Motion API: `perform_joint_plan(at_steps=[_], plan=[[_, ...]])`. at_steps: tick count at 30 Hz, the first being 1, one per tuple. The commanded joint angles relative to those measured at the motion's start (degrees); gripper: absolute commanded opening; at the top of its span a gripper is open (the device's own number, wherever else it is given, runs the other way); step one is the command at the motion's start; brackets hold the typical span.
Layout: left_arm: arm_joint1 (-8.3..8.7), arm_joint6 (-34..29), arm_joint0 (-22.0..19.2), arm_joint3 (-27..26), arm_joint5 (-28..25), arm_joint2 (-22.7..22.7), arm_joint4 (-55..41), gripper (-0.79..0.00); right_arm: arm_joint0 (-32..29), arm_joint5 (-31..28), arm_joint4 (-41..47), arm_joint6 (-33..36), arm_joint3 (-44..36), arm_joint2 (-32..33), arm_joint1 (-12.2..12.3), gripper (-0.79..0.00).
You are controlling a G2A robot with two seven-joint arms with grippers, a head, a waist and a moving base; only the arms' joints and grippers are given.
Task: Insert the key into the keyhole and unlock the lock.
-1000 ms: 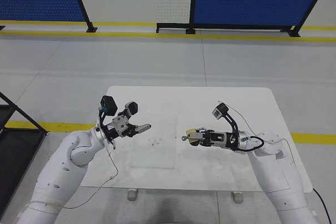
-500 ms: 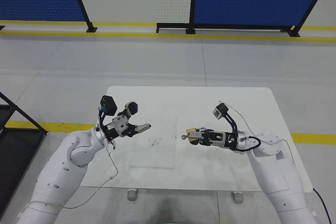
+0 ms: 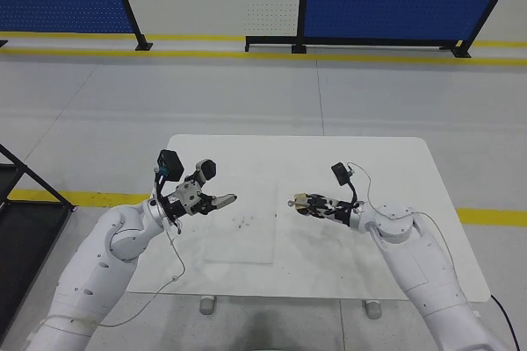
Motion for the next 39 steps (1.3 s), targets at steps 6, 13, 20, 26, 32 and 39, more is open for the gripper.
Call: perform_joint_plan(at_steps=[6,13,20,26,32,39], plan=[[0.00,0.00,0.00,0.00,0.00,0.00,0.00,0.000,4.30,3.79,-2.86,-1.02,8.02,-3.77,-1.07,-0.785],[0.00,0.00,0.00,0.00,0.00,0.00,0.00,0.000,6.23,5.53,-4.90,-1.55,12.07,-6.04,-1.76,-0.785],[0.00,0.00,0.00,0.00,0.00,0.00,0.00,0.000,7.29,5.90,-6.51,-2.72,13.68,-7.26,-2.17,-0.785],[0.00,0.00,0.00,0.00,0.00,0.00,0.00,0.000,7.73,6.25,-7.68,-3.47,14.34,-7.61,-2.27,-0.785],[0.00,0.00,0.00,0.00,0.00,0.00,0.00,0.000,7.69,6.69,-9.06,-3.85,13.79,-7.60,-2.14,-0.551],[0.00,0.00,0.00,0.00,0.00,0.00,0.00,0.000,7.20,6.64,-11.28,-4.42,11.61,-6.96,-1.62,0.000]])
